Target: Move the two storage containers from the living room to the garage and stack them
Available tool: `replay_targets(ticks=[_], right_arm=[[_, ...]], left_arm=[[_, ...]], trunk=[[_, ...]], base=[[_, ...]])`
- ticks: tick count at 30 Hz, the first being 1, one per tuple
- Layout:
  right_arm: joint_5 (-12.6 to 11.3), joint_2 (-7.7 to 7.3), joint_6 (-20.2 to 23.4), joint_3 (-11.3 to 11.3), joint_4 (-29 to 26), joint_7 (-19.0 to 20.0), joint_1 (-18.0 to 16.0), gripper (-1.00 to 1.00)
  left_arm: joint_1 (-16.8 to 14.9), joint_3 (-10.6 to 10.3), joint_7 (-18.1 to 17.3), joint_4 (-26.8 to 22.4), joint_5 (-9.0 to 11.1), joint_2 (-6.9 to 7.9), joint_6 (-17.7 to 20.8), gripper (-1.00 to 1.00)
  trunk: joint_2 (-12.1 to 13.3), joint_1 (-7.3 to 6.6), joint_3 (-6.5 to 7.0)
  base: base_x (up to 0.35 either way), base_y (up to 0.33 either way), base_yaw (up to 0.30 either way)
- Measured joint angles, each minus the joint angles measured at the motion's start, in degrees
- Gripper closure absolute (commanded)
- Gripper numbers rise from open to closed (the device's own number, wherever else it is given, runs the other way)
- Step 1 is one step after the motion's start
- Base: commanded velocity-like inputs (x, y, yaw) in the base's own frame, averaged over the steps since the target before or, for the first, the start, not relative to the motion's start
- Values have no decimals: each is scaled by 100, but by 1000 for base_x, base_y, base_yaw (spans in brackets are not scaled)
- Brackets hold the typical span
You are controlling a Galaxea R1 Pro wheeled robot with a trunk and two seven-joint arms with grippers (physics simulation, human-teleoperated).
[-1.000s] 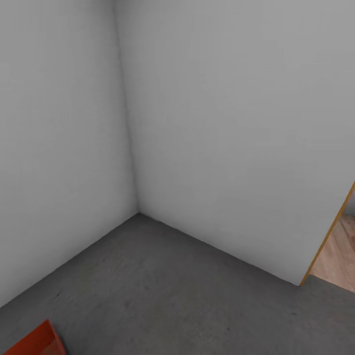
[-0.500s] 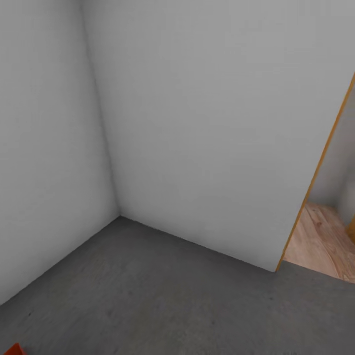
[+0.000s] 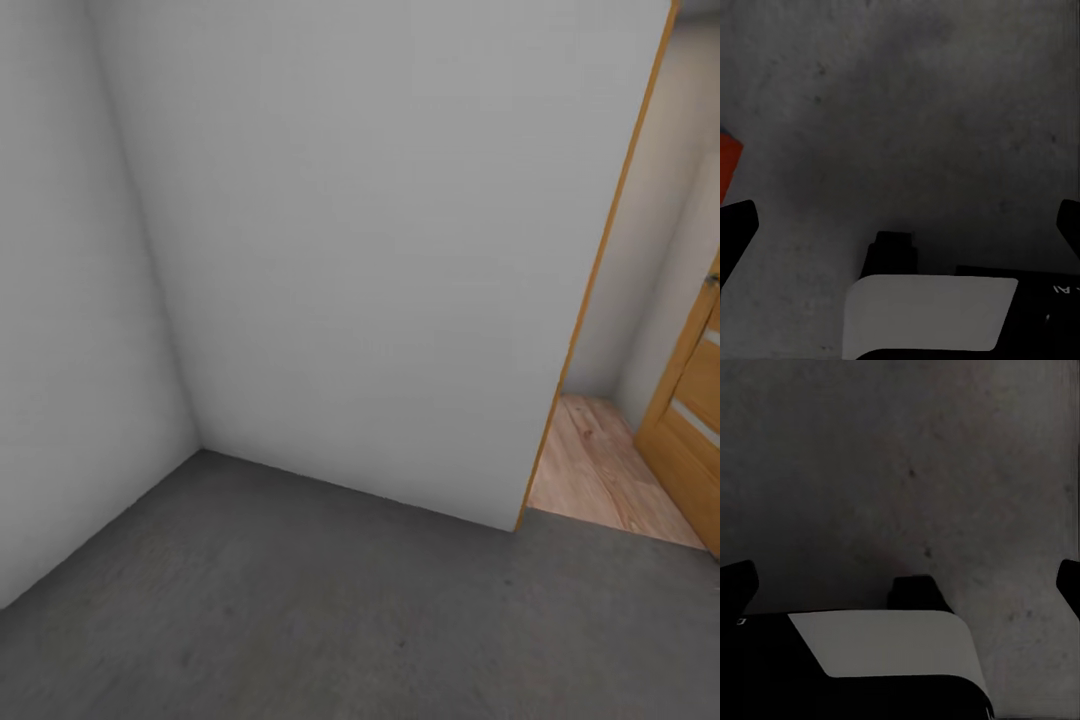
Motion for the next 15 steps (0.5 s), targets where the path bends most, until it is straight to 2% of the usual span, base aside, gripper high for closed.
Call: replay_targets(ticks=[15], right_arm=[[0, -8, -1, 0, 0, -3, 0, -100]], left_arm=[[0, 0, 0, 0, 0, 0, 1, -100]], trunk=[[0, 0, 0]], base=[[0, 0, -276]])
